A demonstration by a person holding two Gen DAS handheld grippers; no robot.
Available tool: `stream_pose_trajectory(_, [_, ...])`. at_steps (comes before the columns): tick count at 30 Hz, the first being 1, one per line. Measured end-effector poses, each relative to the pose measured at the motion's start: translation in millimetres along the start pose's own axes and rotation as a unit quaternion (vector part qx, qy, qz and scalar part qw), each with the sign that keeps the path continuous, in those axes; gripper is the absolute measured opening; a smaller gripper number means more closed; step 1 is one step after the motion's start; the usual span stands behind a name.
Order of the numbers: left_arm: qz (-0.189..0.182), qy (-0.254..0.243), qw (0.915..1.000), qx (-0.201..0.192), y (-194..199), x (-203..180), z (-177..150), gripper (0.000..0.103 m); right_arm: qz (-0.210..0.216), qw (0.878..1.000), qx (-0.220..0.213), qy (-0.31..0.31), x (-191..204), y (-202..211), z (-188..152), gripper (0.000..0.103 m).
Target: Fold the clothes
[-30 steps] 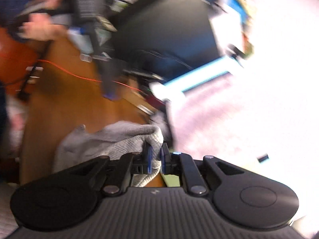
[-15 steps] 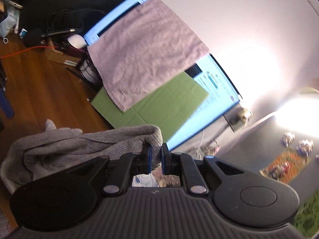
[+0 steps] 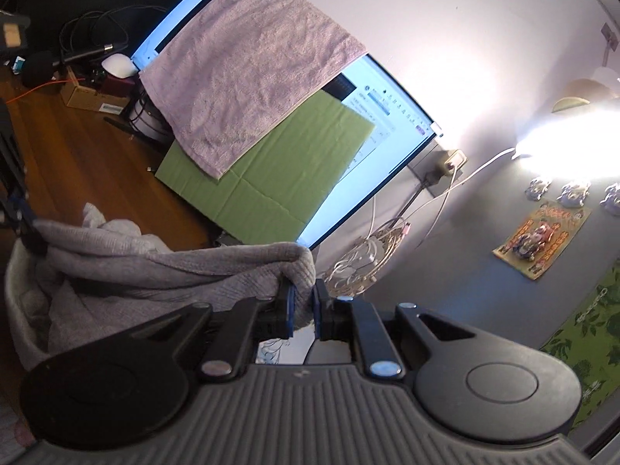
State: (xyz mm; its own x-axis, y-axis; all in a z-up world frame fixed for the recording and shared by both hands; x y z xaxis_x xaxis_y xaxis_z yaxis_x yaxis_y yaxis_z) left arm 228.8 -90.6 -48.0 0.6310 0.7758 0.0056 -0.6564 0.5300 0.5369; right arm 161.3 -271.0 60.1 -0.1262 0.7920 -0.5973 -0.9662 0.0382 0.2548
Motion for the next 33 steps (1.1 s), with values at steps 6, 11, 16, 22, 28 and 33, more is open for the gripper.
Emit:
stream_pose_trajectory(6, [0.153, -0.008, 0.9824, -0.108, 87, 72, 101, 0.005, -0.044, 0.997, -0.059, -0.015, -20, 1, 59, 0.010])
stream_pose_trajectory(11, [0.227, -0.009, 0.9570, -0.180, 180, 103, 186, 0.005, -0.084, 0.989, -0.117, -0.022, -45, 10, 137, 0.010])
stream_pose_trajectory(16, [0.274, -0.027, 0.9386, -0.208, 238, 104, 220, 0.005, -0.099, 0.980, -0.171, -0.023, -56, 37, 196, 0.010])
stream_pose_trajectory(22, [0.276, -0.022, 0.9433, -0.183, 243, 107, 203, 0.005, -0.083, 0.981, -0.172, -0.030, -50, 37, 207, 0.010])
stream_pose_trajectory(28, [0.229, 0.002, 0.9653, -0.125, 181, 115, 159, 0.005, -0.066, 0.987, -0.142, -0.026, -33, 6, 182, 0.010])
stream_pose_trajectory(33, [0.140, 0.020, 0.9879, -0.064, 117, 94, 118, 0.005, -0.058, 0.995, -0.084, -0.021, -24, -32, 132, 0.010])
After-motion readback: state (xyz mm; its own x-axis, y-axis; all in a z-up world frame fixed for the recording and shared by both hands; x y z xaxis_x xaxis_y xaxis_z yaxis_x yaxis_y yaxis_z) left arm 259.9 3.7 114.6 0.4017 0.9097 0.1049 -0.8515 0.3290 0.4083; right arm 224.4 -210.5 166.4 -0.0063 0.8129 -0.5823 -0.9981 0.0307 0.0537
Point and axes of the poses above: each gripper's, at about its wrist camera, not at the fingertips, and y roughly against the way its jaws point, x to its left, z to its top, the point moved 7 cm from there along -y, roughly the way its jaws point, and after that the axes turned 9 degrees about -y, right-handed, at the moved point
